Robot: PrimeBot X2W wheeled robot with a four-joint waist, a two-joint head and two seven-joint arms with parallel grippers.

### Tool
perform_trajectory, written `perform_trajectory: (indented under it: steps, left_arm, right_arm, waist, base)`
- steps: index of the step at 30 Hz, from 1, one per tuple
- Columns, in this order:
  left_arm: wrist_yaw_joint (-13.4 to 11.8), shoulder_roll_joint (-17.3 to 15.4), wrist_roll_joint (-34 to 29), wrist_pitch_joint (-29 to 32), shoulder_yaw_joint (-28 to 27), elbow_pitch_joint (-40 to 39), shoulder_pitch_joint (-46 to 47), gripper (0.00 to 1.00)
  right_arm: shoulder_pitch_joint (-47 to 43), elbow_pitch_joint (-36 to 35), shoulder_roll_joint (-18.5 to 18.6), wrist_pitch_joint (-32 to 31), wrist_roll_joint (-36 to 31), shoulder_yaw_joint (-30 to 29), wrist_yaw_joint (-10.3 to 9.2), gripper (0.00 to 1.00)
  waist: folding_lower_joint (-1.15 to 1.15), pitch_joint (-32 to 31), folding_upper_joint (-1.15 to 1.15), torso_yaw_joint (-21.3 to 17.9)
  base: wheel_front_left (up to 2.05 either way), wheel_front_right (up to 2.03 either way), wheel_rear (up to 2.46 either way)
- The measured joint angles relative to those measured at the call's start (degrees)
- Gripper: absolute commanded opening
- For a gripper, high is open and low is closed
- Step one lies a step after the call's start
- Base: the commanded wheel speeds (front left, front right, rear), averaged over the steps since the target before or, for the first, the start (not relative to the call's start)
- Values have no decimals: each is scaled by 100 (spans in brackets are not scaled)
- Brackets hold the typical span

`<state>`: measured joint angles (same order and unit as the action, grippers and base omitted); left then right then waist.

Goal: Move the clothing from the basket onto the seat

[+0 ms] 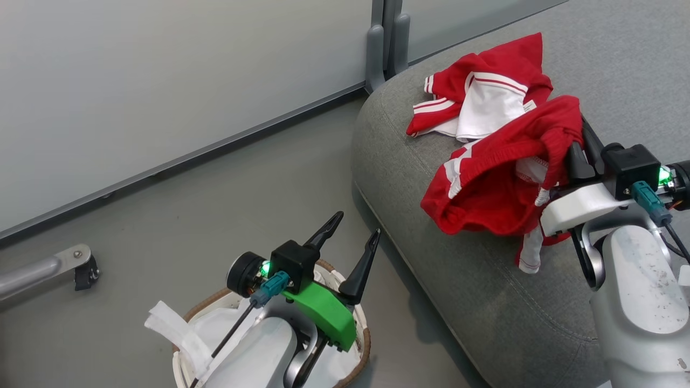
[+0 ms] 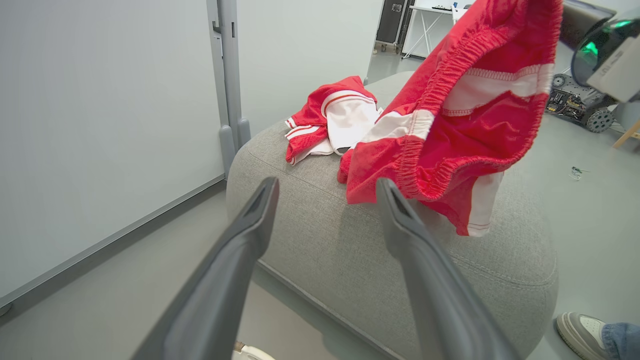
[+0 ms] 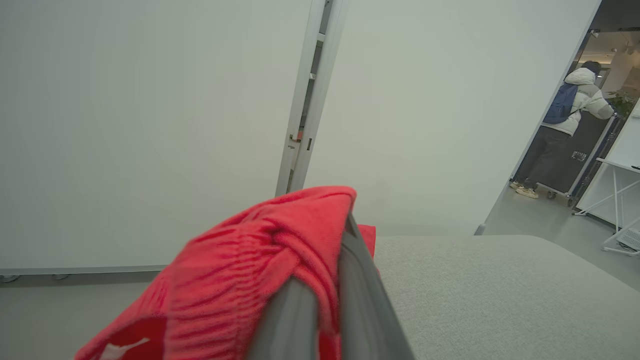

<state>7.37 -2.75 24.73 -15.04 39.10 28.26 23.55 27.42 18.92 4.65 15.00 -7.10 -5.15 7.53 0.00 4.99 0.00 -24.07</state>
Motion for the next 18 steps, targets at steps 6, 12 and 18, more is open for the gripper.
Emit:
perform_trajectory:
  steps: [6, 12, 18]
  left_arm:
    - [1, 0, -32, 0, 94, -35, 133, 100]
    - [1, 1, -164, 0, 169, -49, 381, 100]
    - [2, -83, -331, 0, 238, -179, 702, 100]
  right_arm:
    - [343, 74, 124, 0, -63, -140, 0, 0]
    - [1190, 257, 570, -1, -131, -359, 0, 0]
    - [2185, 474, 1027, 0, -210, -745, 0, 0]
  waist:
    - [0, 183, 0, 43]
    - [0, 492, 0, 159]
    - [0, 963, 0, 310]
  base:
    - [0, 0, 0]
    - [0, 0, 0]
    - [0, 0, 0]
